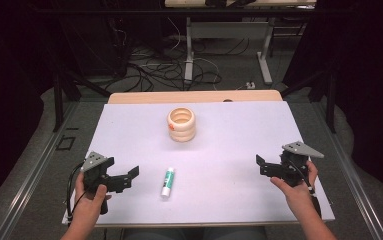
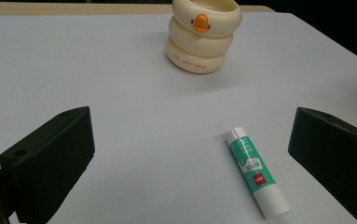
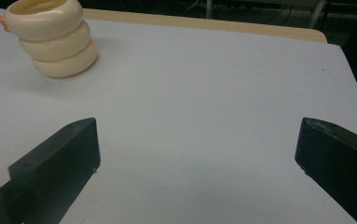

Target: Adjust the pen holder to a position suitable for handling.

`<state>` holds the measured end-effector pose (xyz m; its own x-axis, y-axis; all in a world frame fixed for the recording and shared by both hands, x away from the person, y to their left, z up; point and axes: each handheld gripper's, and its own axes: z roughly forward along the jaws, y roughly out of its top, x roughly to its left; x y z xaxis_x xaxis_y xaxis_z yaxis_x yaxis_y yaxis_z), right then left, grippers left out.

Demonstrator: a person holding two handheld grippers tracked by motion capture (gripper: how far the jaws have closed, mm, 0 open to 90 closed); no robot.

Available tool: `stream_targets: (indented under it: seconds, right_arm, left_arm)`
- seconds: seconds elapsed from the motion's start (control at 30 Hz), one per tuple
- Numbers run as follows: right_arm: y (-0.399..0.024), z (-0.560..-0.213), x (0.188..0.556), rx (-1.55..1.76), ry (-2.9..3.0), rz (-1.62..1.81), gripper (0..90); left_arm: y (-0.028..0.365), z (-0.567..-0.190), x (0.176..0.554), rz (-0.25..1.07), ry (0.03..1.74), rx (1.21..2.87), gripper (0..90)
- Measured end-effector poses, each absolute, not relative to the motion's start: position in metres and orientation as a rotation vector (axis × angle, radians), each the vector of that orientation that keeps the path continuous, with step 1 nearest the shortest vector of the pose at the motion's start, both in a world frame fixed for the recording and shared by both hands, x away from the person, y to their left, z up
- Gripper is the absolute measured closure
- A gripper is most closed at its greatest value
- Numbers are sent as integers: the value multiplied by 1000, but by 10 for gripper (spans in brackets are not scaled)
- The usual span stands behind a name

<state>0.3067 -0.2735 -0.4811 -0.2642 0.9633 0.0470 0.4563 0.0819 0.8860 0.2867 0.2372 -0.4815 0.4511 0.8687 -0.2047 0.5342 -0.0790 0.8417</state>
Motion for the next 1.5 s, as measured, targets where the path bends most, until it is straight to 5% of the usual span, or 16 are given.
stream_targets:
  seconds: [0.77,1.5]
  right_arm:
    - [-253,-475,338,1537,1879,1185,0]
    - [-180,-420,382,1544,1991,1198,0]
  left_arm:
    - [235,-476,280,452,1188,1731,4]
    - [236,-477,280,458,1195,1729,7]
